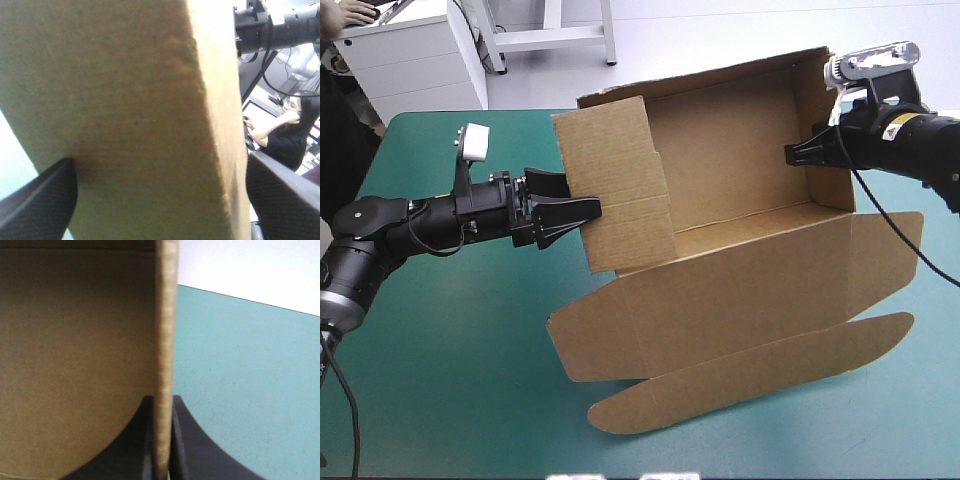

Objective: Fold the box

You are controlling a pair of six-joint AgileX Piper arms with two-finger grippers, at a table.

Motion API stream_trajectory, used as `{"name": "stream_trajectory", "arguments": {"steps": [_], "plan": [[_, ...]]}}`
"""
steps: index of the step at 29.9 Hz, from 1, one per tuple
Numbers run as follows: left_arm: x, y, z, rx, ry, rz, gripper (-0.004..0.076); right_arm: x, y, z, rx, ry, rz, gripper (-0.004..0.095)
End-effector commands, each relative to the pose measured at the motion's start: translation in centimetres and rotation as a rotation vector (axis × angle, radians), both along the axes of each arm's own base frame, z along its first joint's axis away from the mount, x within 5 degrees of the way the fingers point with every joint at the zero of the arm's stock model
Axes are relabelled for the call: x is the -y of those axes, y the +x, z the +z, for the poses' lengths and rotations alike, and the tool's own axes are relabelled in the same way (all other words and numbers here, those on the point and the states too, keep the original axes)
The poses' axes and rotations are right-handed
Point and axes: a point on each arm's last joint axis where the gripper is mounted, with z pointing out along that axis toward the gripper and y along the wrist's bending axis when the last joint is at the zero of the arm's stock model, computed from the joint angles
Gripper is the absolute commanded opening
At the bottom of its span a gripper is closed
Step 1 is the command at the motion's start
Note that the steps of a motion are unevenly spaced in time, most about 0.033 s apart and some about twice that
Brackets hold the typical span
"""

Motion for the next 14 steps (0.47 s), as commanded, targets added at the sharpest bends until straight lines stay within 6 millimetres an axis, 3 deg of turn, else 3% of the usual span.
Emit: {"name": "stream_trajectory", "arguments": {"steps": [1, 8, 14], "plan": [[0.2, -1.8, 2.6, 0.055, -0.123, -0.093, 0.0648, -0.6, -1.0, 2.3, 0.143, 0.059, -0.003, 0.0004], [0.0, -0.9, 3.6, 0.069, -0.054, 0.023, 0.0648, -1.8, -1.2, 2.7, 0.195, 0.053, -0.023, 0.0004], [-0.6, -0.3, 5.7, 0.061, 0.071, 0.159, 0.0648, -2.3, -1.3, 3.0, 0.229, 0.062, -0.024, 0.0003]]}}
